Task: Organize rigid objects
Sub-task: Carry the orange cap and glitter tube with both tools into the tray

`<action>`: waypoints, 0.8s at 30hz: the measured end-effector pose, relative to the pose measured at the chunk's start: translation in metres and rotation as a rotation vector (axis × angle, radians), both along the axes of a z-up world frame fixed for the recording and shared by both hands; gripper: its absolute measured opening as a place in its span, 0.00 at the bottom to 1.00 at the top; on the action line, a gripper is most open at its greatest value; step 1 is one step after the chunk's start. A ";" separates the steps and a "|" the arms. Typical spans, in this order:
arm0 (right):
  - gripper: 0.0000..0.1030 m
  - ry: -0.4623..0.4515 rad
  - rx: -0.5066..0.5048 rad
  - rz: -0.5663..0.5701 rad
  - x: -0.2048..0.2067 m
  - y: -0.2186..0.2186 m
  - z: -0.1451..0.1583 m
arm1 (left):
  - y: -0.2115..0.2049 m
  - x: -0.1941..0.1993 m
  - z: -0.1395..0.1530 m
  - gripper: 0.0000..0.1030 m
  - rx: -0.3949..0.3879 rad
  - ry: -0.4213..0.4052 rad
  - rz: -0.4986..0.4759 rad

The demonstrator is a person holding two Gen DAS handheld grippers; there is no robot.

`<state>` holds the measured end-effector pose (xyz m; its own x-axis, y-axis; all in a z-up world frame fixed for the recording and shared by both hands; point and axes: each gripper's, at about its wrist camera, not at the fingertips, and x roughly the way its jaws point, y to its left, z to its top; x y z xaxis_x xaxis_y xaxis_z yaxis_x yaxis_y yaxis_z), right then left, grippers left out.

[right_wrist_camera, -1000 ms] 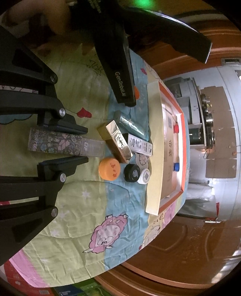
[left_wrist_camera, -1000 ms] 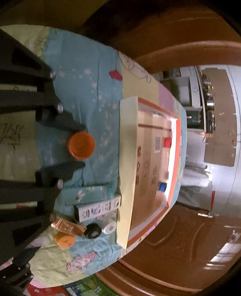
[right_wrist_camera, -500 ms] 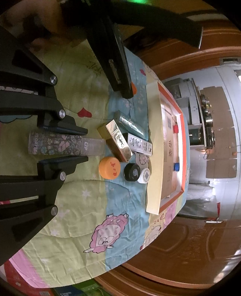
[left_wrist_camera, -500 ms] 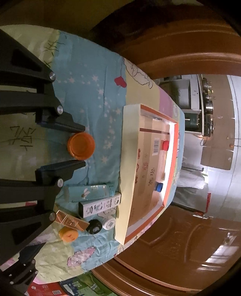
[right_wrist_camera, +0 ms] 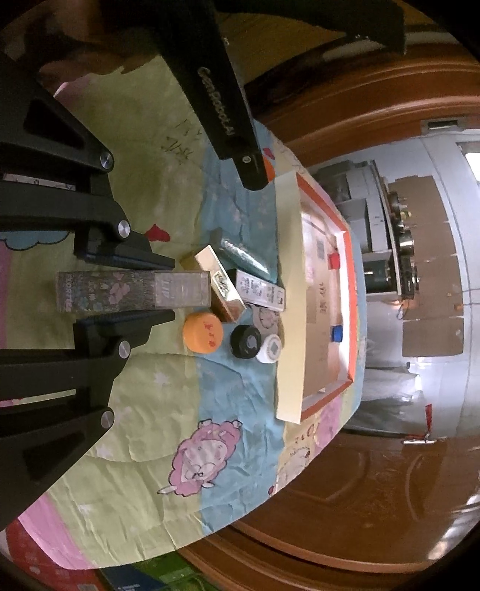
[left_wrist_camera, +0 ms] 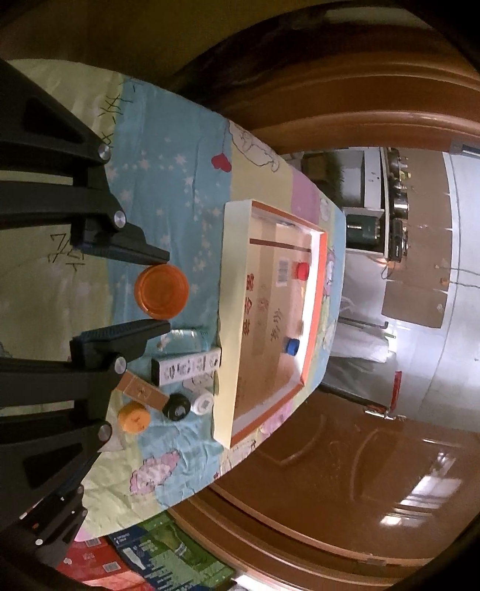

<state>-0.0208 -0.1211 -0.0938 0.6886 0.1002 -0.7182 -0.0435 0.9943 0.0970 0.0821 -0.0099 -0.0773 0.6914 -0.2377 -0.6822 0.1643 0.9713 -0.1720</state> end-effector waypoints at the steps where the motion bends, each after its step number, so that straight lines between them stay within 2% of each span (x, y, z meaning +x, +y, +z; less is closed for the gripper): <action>1: 0.20 -0.002 0.001 0.001 0.000 0.000 0.002 | 0.000 -0.001 0.002 0.30 -0.004 -0.004 -0.003; 12: 0.20 -0.044 -0.010 -0.002 0.001 -0.004 0.026 | 0.000 -0.005 0.014 0.30 -0.022 -0.028 -0.014; 24: 0.20 -0.106 -0.005 -0.010 0.024 -0.016 0.061 | -0.004 0.007 0.032 0.30 -0.021 -0.059 -0.018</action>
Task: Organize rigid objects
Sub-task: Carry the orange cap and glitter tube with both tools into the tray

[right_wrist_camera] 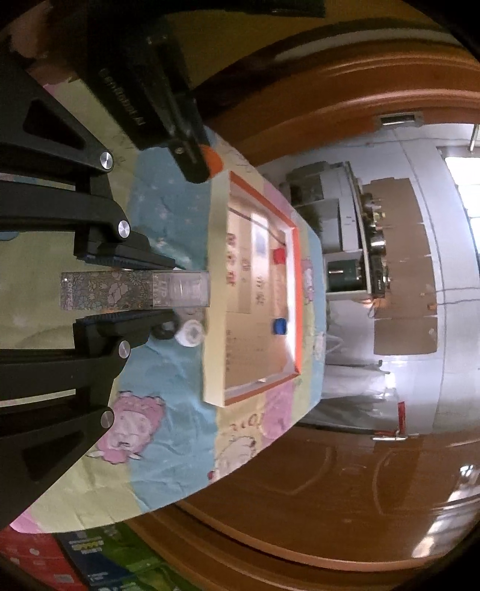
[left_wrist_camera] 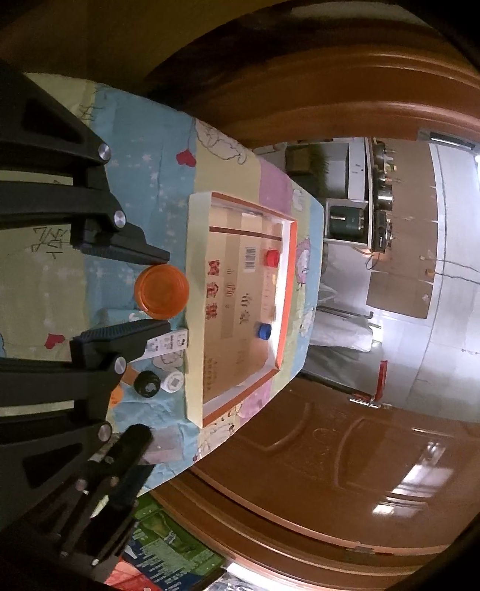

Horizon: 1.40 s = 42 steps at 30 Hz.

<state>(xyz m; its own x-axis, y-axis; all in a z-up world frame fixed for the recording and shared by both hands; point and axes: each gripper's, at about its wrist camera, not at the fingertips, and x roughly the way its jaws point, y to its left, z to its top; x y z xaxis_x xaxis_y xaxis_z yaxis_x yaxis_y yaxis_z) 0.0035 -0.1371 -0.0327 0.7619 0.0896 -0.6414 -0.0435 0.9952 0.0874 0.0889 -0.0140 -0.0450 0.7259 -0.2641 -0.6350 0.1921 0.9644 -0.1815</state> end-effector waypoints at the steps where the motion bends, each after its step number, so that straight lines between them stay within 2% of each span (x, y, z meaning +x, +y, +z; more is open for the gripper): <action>1: 0.20 -0.005 0.001 0.000 0.002 0.000 0.002 | 0.000 0.001 0.002 0.30 -0.001 -0.002 0.002; 20: 0.20 -0.005 0.042 0.014 0.058 -0.007 0.023 | -0.004 0.050 0.025 0.30 0.014 -0.018 0.039; 42: 0.20 0.056 0.091 -0.003 0.130 -0.033 0.015 | -0.024 0.119 0.019 0.30 0.149 0.019 0.100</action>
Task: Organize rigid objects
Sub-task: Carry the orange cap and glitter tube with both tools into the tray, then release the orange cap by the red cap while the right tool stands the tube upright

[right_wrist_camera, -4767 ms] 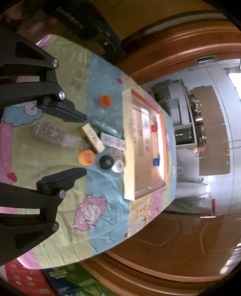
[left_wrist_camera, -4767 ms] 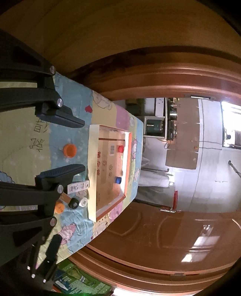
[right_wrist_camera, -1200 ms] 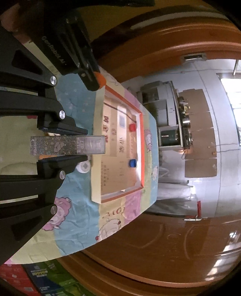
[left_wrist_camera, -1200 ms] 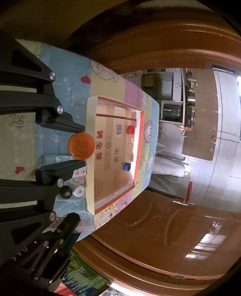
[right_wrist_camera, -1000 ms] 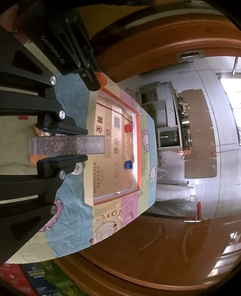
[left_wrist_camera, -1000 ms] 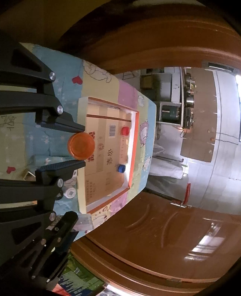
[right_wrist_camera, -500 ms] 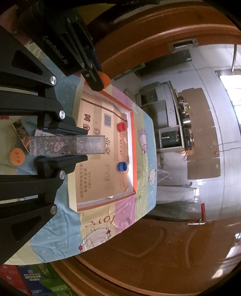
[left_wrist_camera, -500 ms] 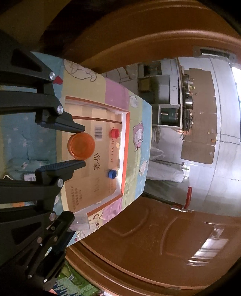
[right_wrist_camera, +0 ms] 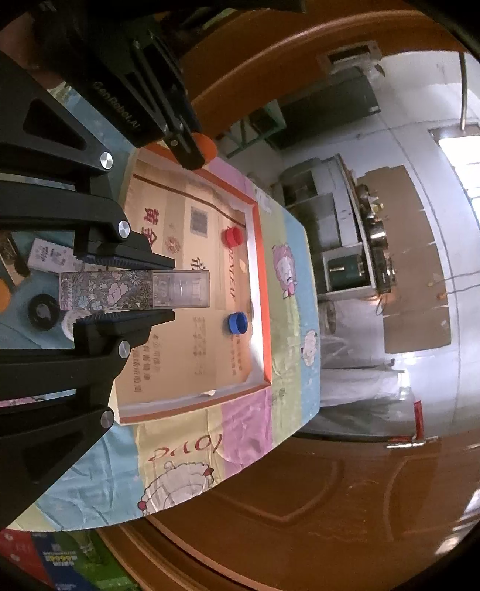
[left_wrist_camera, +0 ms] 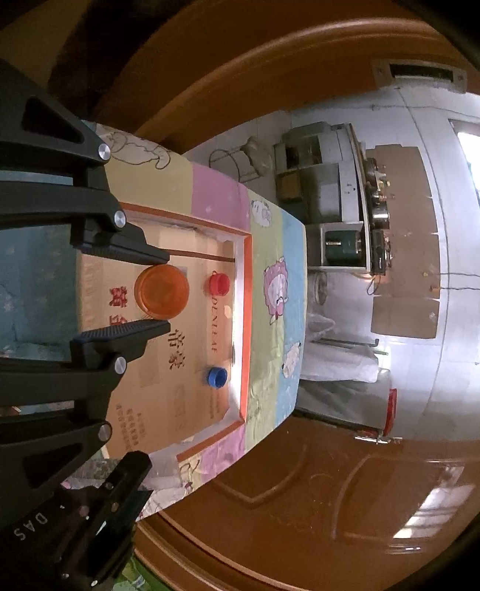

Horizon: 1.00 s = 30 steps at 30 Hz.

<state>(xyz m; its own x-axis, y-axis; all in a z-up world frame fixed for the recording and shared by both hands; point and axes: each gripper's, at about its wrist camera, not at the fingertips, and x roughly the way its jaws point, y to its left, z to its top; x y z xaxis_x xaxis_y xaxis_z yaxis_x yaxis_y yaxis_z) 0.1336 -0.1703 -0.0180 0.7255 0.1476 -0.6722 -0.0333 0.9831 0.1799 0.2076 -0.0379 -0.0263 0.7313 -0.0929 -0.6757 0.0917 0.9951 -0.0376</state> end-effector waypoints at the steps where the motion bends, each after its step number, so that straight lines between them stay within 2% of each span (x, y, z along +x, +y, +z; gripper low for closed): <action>1: 0.20 0.004 0.001 0.001 0.003 -0.001 -0.001 | -0.001 0.004 -0.001 0.30 0.004 0.003 0.002; 12: 0.20 0.030 0.005 -0.006 0.036 -0.013 -0.011 | -0.006 0.036 -0.010 0.30 -0.003 0.027 -0.003; 20: 0.20 0.048 0.007 -0.007 0.059 -0.015 -0.018 | -0.006 0.058 -0.024 0.30 -0.026 0.065 -0.004; 30: 0.20 0.074 -0.001 0.004 0.087 -0.015 -0.033 | -0.005 0.082 -0.041 0.30 -0.017 0.100 0.008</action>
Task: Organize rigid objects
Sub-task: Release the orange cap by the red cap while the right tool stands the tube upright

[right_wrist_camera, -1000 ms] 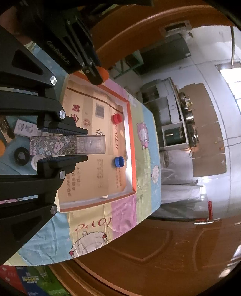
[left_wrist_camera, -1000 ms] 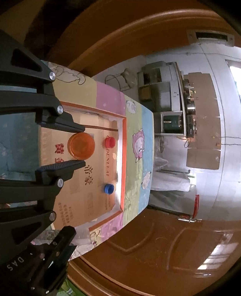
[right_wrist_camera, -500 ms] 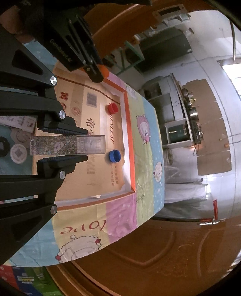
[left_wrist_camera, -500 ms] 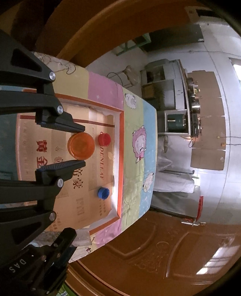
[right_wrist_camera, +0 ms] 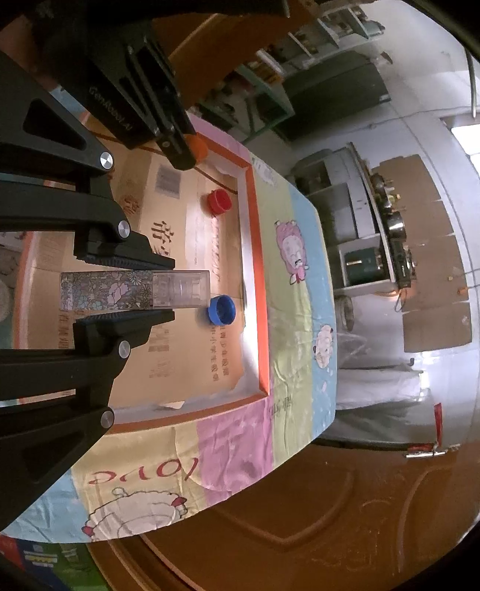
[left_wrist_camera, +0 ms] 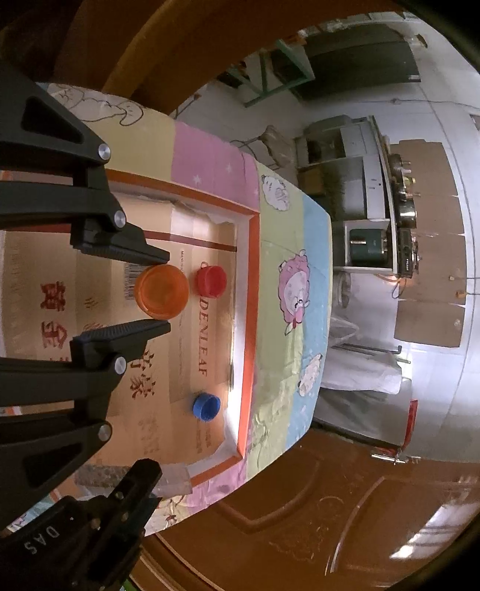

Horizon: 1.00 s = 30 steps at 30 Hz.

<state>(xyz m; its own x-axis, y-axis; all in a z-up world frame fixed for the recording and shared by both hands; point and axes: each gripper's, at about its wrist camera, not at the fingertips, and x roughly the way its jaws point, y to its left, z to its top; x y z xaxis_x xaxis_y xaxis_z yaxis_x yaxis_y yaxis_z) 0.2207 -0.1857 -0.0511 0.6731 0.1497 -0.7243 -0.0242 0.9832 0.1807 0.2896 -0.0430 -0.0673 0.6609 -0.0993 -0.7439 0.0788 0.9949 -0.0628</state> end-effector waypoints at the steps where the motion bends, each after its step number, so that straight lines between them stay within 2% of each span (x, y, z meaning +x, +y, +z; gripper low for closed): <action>1: 0.20 0.002 0.000 0.000 0.002 0.000 -0.001 | 0.000 0.002 -0.001 0.30 0.000 0.003 0.000; 15: 0.20 0.052 -0.014 0.014 0.034 0.004 -0.022 | 0.005 0.026 -0.020 0.30 0.013 0.045 0.015; 30: 0.20 0.092 -0.012 0.019 0.047 0.007 -0.041 | 0.007 0.037 -0.039 0.30 0.019 0.074 0.021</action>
<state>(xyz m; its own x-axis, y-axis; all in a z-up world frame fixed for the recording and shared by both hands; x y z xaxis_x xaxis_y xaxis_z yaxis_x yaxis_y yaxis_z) 0.2676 -0.1788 -0.0921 0.6009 0.1532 -0.7845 -0.0271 0.9848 0.1716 0.3266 -0.0364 -0.1063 0.6057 -0.0713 -0.7925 0.0538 0.9974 -0.0487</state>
